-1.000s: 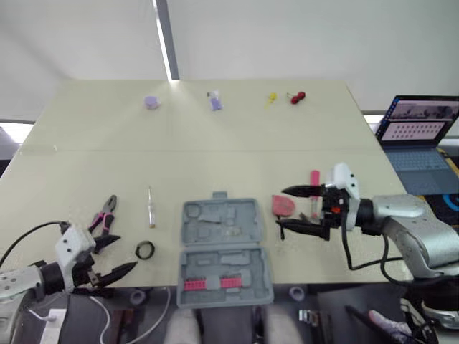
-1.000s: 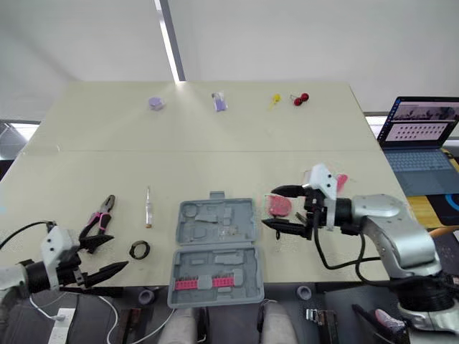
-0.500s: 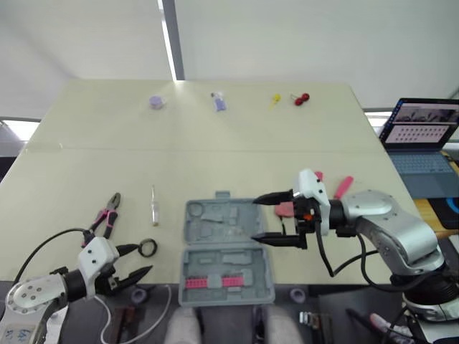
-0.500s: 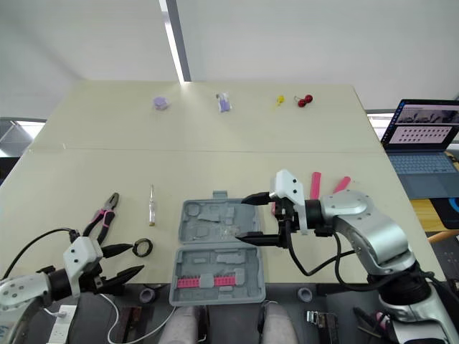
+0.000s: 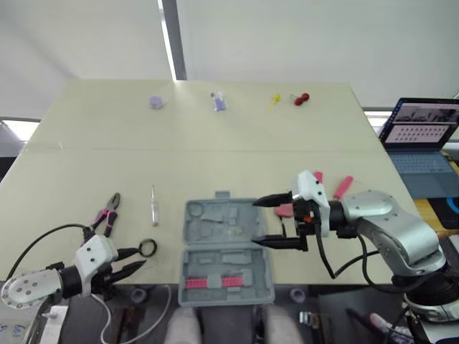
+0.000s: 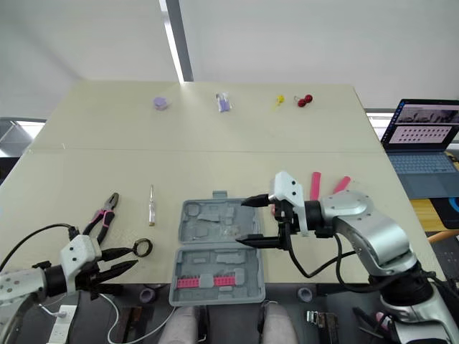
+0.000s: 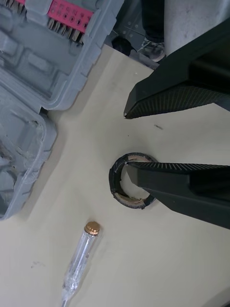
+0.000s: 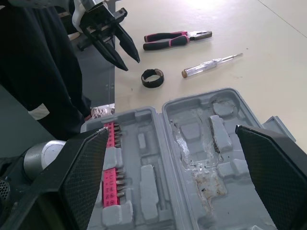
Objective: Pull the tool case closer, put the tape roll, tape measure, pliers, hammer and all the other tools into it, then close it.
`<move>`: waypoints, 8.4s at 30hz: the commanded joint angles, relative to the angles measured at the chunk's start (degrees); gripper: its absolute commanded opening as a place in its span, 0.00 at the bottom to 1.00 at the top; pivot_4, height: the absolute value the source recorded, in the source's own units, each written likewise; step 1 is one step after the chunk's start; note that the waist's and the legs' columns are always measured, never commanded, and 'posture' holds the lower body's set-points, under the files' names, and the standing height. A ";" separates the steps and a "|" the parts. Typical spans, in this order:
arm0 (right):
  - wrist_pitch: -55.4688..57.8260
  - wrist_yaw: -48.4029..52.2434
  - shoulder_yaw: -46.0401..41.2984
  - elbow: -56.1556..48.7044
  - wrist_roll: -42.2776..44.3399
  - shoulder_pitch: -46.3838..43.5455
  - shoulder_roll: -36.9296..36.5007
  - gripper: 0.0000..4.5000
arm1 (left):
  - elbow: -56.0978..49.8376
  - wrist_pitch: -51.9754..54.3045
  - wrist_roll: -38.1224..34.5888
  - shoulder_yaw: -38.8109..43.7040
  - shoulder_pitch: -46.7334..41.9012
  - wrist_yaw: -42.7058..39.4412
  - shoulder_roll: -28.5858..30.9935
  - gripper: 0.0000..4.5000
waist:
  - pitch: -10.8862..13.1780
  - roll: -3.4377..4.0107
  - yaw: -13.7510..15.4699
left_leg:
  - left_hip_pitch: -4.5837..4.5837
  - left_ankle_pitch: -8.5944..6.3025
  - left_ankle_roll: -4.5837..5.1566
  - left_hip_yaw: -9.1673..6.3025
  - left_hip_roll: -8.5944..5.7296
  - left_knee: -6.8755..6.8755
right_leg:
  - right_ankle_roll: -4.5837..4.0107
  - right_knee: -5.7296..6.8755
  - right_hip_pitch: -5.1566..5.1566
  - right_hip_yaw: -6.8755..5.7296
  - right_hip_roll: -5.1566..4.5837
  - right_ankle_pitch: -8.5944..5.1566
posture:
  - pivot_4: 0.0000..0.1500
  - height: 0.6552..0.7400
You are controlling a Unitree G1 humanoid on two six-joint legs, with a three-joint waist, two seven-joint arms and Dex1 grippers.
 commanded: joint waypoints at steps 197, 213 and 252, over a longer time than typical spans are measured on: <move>-1.39 -20.37 -8.62 -7.41 1.61 8.83 5.97 1.00 | 39.64 5.83 2.74 -18.44 -50.57 -6.67 -15.72 0.45 | -0.03 -0.08 1.45 | -0.88 0.20 0.77 -0.52 -0.08 1.25 | 0.40 0.71 0.09 -0.34 0.09 0.22 | 1.00 1.00; -1.91 -20.47 -8.21 -6.90 1.23 8.80 6.31 1.00 | 42.27 2.04 4.35 -19.71 -51.33 -5.89 -16.51 0.27 | -0.03 -0.07 1.67 | -0.88 0.20 0.78 -0.52 -0.08 1.26 | 0.41 0.71 0.09 -0.34 0.09 0.22 | 1.00 1.00; -6.46 -18.11 -12.99 0.94 0.97 11.07 5.04 1.00 | 38.83 3.25 1.26 -16.88 -51.03 -9.99 -13.38 0.27 | -0.04 -0.10 1.82 | -0.88 0.22 0.81 -0.56 -0.07 1.30 | 0.63 0.86 0.08 -0.38 0.10 0.35 | 1.00 1.00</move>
